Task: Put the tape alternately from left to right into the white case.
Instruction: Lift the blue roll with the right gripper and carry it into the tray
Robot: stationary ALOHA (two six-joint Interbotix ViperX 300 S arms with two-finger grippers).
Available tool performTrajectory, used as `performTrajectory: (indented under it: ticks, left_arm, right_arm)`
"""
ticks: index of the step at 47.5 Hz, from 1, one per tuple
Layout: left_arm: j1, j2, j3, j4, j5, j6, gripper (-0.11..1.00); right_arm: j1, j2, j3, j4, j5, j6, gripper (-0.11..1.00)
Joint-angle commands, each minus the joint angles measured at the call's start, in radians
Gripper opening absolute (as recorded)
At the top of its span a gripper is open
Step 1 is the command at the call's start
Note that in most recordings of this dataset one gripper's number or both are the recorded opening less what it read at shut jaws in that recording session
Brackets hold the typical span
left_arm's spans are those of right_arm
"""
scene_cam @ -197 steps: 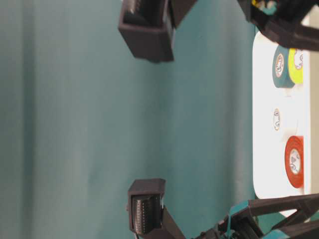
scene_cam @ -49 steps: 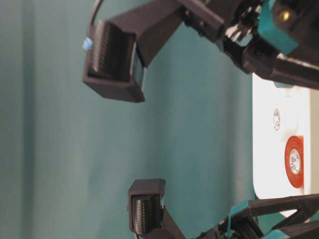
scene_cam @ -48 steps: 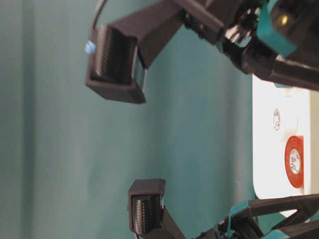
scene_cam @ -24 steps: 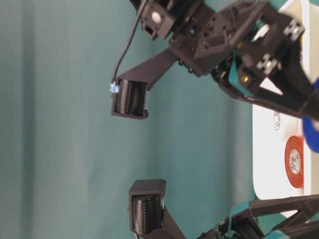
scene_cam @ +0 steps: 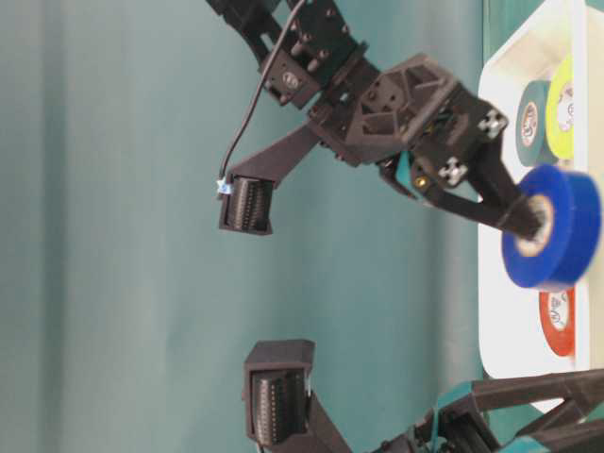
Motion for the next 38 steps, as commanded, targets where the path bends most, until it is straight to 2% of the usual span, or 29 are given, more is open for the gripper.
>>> performTrajectory:
  ticks: [1,8,22,38]
  left_arm:
    - [-0.003,-0.026,0.009,-0.002,-0.008,0.000,0.75]
    - [-0.003,-0.026,0.009,-0.002,-0.008,0.000,0.75]
    - [-0.003,-0.023,0.008,-0.002,-0.008,0.000,0.75]
    - [-0.003,-0.026,0.008,-0.002,-0.008,0.002,0.75]
  right_arm:
    - [-0.025,-0.031,-0.029,-0.023,-0.003,0.000,0.27]
    - [-0.072,-0.031,-0.026,-0.048,-0.003,0.000,0.27]
    - [-0.149,-0.026,-0.017,-0.066,-0.005,-0.002,0.27]
    - [-0.156,-0.002,-0.012,-0.067,-0.006,-0.002,0.27]
